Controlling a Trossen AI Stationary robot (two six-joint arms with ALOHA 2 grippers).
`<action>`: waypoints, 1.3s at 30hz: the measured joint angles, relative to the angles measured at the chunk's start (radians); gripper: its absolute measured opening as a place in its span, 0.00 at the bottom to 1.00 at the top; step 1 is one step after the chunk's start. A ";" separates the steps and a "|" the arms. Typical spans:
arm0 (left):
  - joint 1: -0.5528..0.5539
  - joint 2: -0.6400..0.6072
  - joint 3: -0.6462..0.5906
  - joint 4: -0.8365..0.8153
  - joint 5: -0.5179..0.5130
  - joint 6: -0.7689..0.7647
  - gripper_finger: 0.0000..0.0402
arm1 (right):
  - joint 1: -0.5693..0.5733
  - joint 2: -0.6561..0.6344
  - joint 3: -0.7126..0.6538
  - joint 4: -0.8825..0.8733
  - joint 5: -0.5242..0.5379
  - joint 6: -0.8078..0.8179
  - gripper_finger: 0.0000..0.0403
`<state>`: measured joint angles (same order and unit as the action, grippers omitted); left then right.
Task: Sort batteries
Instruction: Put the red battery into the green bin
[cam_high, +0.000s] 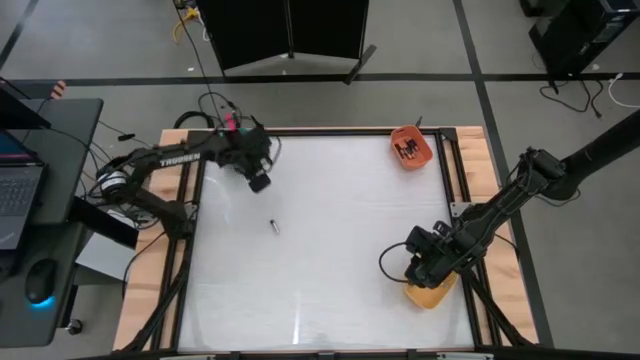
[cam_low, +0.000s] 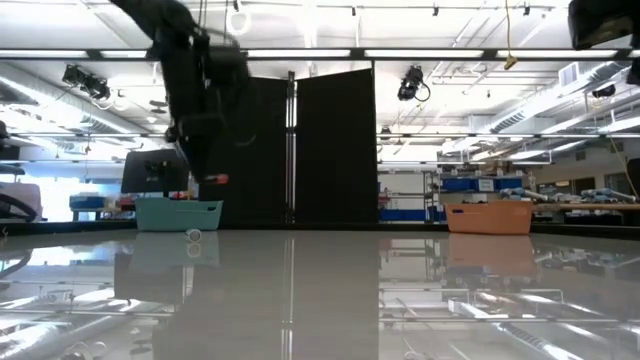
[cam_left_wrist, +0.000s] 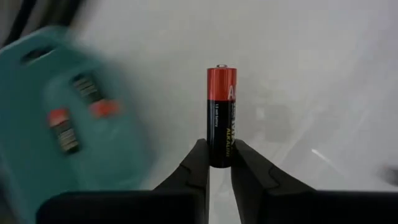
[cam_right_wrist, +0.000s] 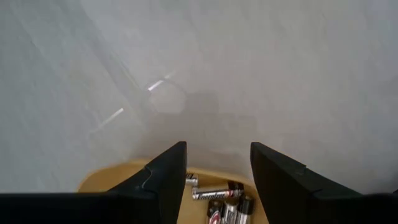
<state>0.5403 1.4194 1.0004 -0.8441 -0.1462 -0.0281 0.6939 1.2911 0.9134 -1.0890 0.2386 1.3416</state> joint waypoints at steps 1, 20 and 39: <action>0.038 0.010 -0.002 0.002 -0.019 0.001 0.12 | -0.005 0.000 0.000 0.003 0.000 -0.009 0.46; 0.358 0.170 -0.003 0.085 -0.054 0.064 0.12 | -0.036 0.000 0.000 0.012 0.005 -0.080 0.45; 0.381 0.217 -0.003 0.118 -0.046 0.147 0.20 | -0.076 0.000 0.000 0.015 0.011 -0.116 0.44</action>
<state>0.9215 1.6363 0.9978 -0.7260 -0.1925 0.1190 0.6183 1.2911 0.9137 -1.0740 0.2493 1.2257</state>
